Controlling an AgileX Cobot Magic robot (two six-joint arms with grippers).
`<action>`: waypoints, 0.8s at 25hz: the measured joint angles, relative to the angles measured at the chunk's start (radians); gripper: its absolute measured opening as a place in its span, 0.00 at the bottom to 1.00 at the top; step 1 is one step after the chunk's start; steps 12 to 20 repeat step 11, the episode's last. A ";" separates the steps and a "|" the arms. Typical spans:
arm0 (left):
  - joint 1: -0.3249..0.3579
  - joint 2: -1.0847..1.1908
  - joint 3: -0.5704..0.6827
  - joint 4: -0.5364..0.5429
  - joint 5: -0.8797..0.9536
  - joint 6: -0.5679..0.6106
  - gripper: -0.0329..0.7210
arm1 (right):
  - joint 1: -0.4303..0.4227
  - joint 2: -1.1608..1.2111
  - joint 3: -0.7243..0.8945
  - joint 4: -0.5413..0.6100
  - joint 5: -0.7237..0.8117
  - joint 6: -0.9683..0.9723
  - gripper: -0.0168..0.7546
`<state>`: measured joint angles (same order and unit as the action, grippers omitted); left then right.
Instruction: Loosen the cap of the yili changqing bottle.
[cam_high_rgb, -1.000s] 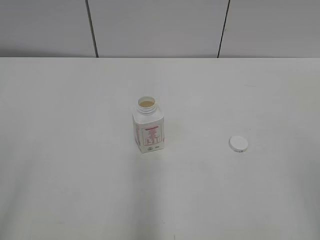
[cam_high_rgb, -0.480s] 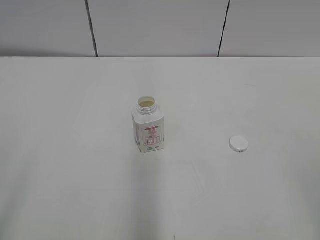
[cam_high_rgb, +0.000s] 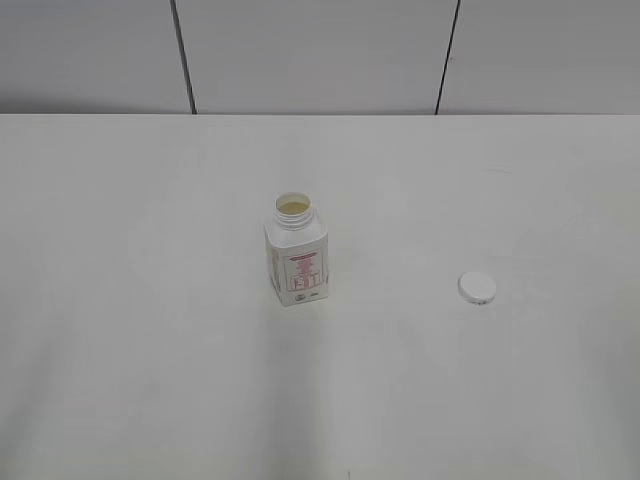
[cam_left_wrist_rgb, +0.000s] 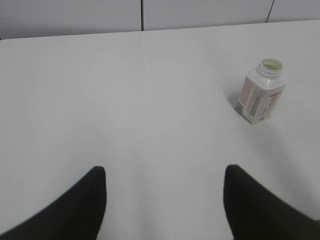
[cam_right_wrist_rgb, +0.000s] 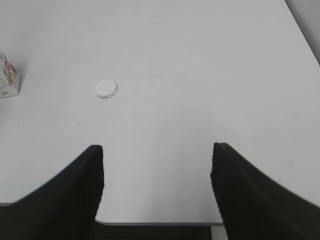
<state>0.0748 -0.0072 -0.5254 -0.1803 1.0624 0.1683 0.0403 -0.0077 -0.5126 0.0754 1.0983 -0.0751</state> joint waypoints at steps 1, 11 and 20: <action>0.000 0.000 0.000 0.000 0.000 0.000 0.65 | 0.000 0.000 0.000 0.000 0.000 0.000 0.71; -0.011 0.000 0.000 -0.002 0.000 0.000 0.65 | 0.000 0.000 0.000 0.000 0.000 0.000 0.71; -0.011 0.000 0.000 -0.002 0.000 0.000 0.65 | 0.000 0.000 0.000 0.000 0.000 0.000 0.71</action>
